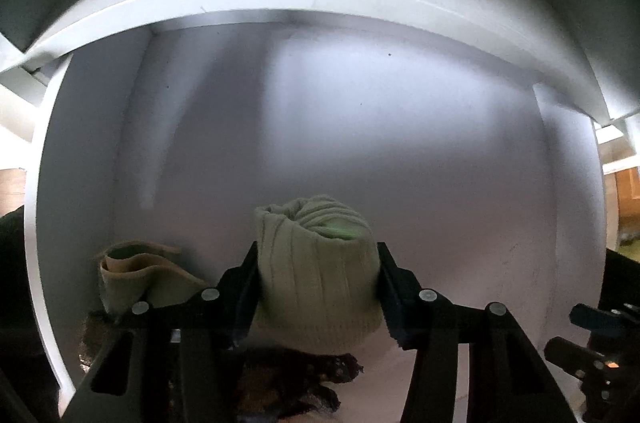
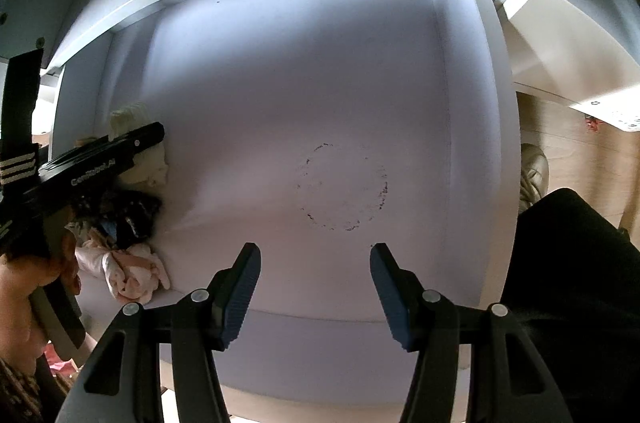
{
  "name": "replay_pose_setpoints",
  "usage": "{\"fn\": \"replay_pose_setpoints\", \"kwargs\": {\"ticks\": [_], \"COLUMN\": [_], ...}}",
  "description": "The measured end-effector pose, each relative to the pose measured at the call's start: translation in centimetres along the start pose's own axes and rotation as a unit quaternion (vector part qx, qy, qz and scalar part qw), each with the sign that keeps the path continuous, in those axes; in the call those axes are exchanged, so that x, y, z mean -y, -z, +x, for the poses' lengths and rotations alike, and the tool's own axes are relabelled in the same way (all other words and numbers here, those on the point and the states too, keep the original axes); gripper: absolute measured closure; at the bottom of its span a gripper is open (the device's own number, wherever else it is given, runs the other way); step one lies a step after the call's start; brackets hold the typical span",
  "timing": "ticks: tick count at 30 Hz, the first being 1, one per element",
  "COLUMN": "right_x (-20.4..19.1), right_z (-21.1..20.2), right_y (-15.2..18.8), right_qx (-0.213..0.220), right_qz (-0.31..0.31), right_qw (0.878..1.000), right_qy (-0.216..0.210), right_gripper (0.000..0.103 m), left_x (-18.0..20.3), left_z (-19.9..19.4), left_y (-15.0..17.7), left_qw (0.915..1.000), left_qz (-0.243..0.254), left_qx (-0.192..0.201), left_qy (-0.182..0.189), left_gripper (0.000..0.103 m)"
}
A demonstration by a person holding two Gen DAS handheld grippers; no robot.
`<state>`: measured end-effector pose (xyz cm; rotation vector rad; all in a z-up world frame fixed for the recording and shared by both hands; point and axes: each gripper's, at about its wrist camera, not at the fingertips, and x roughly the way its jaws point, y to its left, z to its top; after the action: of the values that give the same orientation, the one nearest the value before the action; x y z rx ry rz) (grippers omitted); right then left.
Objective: Organize soft objects
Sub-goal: 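Grasp the dark lace sock with the right tool while the left tool lifts the cream beanie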
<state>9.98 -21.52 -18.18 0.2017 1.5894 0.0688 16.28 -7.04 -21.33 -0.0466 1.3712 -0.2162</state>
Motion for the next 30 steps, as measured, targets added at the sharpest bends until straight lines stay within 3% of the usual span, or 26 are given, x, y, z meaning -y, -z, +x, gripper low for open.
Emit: {"fn": "replay_pose_setpoints", "kwargs": {"ticks": [15,24,30], "right_x": [-0.2,-3.6,-10.1], "right_z": [0.2,1.7,2.4], "right_y": [-0.5,-0.3,0.8], "right_qx": [0.004,-0.026,-0.047], "right_qz": [0.006,-0.044,-0.137], "right_qw": [1.0,0.994,0.976], "right_qy": [-0.02,-0.094,-0.161], "right_gripper": [0.045,0.045,0.045], "left_x": [-1.4,-2.4,-3.4], "left_z": [-3.1,-4.9,-7.8], "left_y": [0.7,0.8,0.5], "left_qw": [0.9996,0.9994,0.9994], "left_qz": [-0.005,0.0,0.017], "left_qx": [0.022,0.022,0.024], "left_qy": [0.02,0.027,0.017], "left_gripper": [0.05,0.05,0.05]}}
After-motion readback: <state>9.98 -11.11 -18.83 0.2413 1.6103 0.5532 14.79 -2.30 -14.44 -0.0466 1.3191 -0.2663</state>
